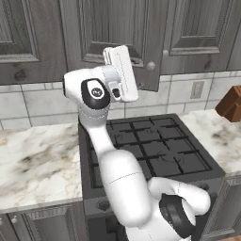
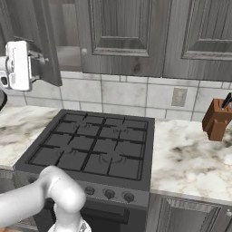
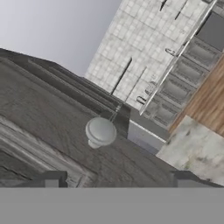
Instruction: Pick the candle and jar from the dining table and place them in the open cabinet. Close the cabinet after placing the objects.
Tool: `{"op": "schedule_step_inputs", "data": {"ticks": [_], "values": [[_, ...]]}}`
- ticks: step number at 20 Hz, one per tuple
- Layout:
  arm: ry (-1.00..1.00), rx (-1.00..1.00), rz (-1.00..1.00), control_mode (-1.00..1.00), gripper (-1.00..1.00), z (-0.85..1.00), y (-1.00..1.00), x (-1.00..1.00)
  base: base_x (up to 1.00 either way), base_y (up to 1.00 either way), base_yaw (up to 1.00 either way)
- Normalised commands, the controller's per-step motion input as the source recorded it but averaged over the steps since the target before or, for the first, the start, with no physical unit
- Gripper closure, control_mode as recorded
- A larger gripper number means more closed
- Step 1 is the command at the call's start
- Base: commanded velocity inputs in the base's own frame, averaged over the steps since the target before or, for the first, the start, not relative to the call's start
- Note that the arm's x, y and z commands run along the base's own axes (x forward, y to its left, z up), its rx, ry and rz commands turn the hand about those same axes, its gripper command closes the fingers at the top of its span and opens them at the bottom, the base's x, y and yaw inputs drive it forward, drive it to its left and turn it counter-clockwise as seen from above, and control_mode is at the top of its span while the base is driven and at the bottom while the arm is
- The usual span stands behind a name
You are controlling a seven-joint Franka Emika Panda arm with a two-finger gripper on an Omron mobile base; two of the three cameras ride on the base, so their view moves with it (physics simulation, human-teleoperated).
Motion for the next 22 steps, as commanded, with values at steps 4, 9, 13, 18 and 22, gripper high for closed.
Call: {"op": "schedule_step_inputs", "data": {"ticks": [4,9,13,18,22], "values": [[0.04,0.00,0.27,-1.00,-1.00,-0.32,-0.33,1.00,0.00,0.00,0.00],[0.06,0.00,0.30,-1.00,-1.00,-0.27,-0.30,1.00,0.00,0.00,0.00],[0.07,0.00,0.32,-1.00,-1.00,-0.21,-0.30,0.99,0.00,0.00,0.00],[0.07,0.00,0.34,-1.00,-1.00,-0.12,-0.36,0.89,0.00,0.00,0.00],[0.01,0.00,0.33,-1.00,-1.00,0.00,-0.36,0.67,0.00,0.00,0.00]]}}
